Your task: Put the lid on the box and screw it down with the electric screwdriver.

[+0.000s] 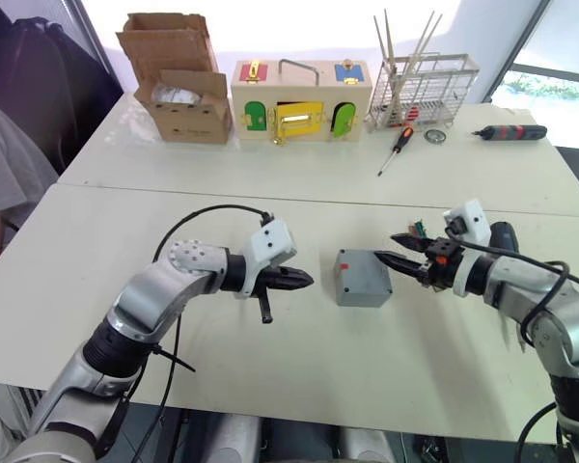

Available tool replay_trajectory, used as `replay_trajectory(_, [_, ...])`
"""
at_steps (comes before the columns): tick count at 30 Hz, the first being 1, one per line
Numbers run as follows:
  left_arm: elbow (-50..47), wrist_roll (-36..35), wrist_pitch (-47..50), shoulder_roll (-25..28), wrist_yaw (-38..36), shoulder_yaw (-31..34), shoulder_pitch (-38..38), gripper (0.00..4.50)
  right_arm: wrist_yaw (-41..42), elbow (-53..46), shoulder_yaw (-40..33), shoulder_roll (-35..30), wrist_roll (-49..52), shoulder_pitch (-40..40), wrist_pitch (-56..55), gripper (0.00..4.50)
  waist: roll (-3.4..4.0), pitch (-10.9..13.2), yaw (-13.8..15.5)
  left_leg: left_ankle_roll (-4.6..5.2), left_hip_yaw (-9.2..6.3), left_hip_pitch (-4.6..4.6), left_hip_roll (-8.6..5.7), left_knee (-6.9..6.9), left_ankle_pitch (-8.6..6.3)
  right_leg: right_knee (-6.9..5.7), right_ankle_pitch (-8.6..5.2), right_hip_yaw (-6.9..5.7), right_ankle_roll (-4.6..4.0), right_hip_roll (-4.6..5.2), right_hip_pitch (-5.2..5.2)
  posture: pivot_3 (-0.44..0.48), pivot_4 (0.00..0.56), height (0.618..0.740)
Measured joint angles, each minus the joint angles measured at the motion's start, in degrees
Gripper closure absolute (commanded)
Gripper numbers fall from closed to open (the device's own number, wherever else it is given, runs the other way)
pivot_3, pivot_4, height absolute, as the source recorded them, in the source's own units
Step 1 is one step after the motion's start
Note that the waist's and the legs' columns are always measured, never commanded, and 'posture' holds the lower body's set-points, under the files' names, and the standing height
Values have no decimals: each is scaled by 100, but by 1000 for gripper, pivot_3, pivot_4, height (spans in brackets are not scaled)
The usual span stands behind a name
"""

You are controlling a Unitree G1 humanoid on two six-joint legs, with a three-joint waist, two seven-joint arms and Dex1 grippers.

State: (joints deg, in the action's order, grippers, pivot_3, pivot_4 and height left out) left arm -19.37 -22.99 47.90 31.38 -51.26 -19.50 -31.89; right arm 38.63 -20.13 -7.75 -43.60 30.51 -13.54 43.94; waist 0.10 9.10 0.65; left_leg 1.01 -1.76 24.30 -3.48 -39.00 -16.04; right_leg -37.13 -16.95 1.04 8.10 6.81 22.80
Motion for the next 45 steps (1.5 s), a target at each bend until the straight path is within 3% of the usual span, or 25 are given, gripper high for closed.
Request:
replay_trajectory(2, [1, 0, -4, -14, -4, -1, -32, 4500, -21, 6, -84, -1, 15, -71, 8, 71, 0, 0, 5, 0, 0, 0, 0, 0, 0, 0, 0, 0, 0, 0, 0, 0, 150, 739])
replay_trajectory(7, [32, -19, -69, -90, -49, 6, -131, 4500, -76, 40, -626, -85, 305, -393, 298, 71, 0, 0, 6, 0, 0, 0, 0, 0, 0, 0, 0, 0, 0, 0, -1, 0, 150, 739])
replay_trajectory(11, [11, -241, -73, -239, -133, 118, -395, 4500, -76, 639, -1297, -938, 394, -1057, 620, 71, 1, 1, 15, 1, -1, 6, -1, -2, 0, 2, 0, -1, 0, 2, 0, 0, 150, 739])
replay_trajectory(14, [-179, -395, -69, -214, -256, 172, -432, 4500, 148, 1321, -1250, -1783, 135, -1326, 727, 29, 1, 1, -11, 2, 6, 6, 1, 6, -1, 3, 0, -1, 0, 2, 7, 0, 150, 739])
replay_trajectory(16, [-323, -430, -70, -198, -317, 176, -433, 4500, 273, 1541, -1186, -1978, 68, -1370, 826, 29, 2, 1, -17, 1, 10, 5, 7, 7, -1, 4, 0, 0, 0, 0, 7, 0, 150, 739])
replay_trajectory(17, [-348, -458, -70, -202, -334, 174, -434, 4500, 361, 1595, -1116, -2024, 66, -1376, 850, 29, 3, 1, -30, 2, 13, 5, 8, 6, -1, 4, 0, 1, 0, 0, 8, 0, 150, 739])
replay_trajectory(18, [-620, -481, -63, -243, -282, 91, -408, 4500, 992, 2076, -175, -3079, 117, -1674, 1755, 29, 64, 10, -18, 9, 26, 13, 3, 1, -4, 6, 0, 10, 0, 8, 17, 0, 150, 739])
replay_trajectory(19, [-825, -508, -64, -263, -245, 47, -350, 4500, 1281, 2346, 137, -3491, 65, -1818, 2128, 29, 68, 9, 4, 12, 21, 11, 4, 0, -6, 5, -1, 8, -1, 8, 13, 0, 150, 739])
replay_trajectory(22, [-985, -486, -65, -373, -67, -125, -235, 4500, 1968, 2828, 1041, -4092, -284, -2284, 2458, 29, 63, 11, -10, 16, 23, 11, 5, 2, -10, 17, -1, 8, -2, 7, 11, 0, 150, 739])
replay_trajectory(25, [-1029, -428, -66, -516, 145, -255, -85, 4500, 2521, 3356, 2093, -4007, -755, -2694, 2666, 29, 60, 11, -48, 18, 28, 10, 5, -1, -10, 18, -1, 11, -1, 7, 12, 0, 150, 739])
replay_trajectory(31, [-1171, -338, -62, -714, 535, -448, 91, 4500, 3311, 4956, 3592, -3134, -1743, -4055, 2879, 29, 67, 10, -121, 5, 31, 15, 5, 11, -3, 9, -1, 12, -1, 7, 32, 0, 150, 739])
replay_trajectory(37, [-1274, -299, 32, -709, 820, -443, 248, 4500, 3753, 6377, 4225, -2423, -2551, -4834, 2588, 29, 65, 10, -106, 0, 29, 16, 2, 8, 0, 8, -1, 11, -1, 7, 30, 0, 150, 739])
replay_trajectory(45, [-1422, -246, 175, -633, 1094, -445, 396, 4500, 3964, 7808, 4515, -1575, -3477, -5042, 1913, 29, 66, 10, -112, -6, 27, 17, 0, 8, 2, 4, 0, 9, 0, 7, 32, 0, 150, 739])
